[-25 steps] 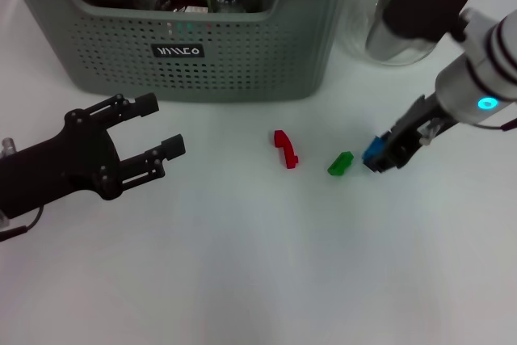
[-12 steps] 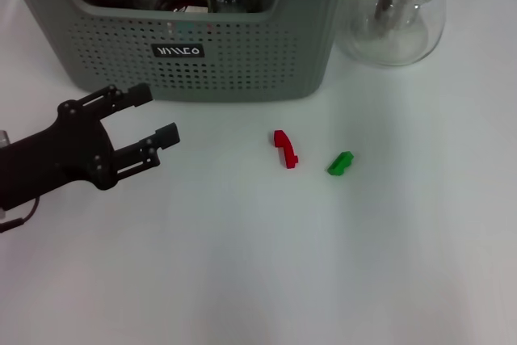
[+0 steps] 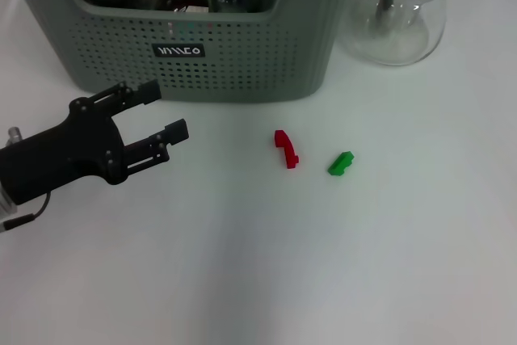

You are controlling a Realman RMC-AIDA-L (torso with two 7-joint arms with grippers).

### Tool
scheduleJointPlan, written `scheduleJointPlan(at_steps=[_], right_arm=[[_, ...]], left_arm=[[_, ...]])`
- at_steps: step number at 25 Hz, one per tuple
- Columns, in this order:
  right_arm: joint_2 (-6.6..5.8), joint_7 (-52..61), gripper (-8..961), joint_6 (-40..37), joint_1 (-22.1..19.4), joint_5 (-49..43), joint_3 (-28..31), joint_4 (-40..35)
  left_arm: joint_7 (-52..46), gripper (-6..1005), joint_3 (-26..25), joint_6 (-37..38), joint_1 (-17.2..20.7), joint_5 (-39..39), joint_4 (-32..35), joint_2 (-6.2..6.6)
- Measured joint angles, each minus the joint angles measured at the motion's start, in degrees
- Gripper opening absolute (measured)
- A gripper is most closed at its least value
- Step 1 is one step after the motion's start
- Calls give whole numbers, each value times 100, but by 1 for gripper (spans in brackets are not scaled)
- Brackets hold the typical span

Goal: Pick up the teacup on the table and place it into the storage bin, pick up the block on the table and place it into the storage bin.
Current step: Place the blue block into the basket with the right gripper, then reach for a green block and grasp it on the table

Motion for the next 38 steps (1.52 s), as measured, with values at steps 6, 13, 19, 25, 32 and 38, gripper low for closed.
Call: scheduleJointPlan(at_steps=[6, 13, 19, 25, 32, 38], right_arm=[[37, -47, 424, 828, 1154, -136, -88, 1859], [50, -12, 462, 789, 1091, -91, -374, 1912], [33, -10, 539, 544, 684, 35, -404, 1137], [-16, -67, 615, -727, -945, 1064, 193, -1514], [-63, -901, 686, -3166, -3189, 2257, 1160, -3709], [-159, -1433, 685, -5241, -4307, 1602, 2117, -4180]], left_arm=[[-18, 731, -9, -15, -86, -28, -20, 22], [-19, 731, 4, -192, -113, 2, -78, 33], [-18, 731, -12, -167, -61, 5, -77, 29], [-16, 731, -17, -142, -19, -13, -76, 30], [0, 731, -19, -164, -35, -10, -76, 36], [1, 731, -19, -40, 30, 225, 46, 87]])
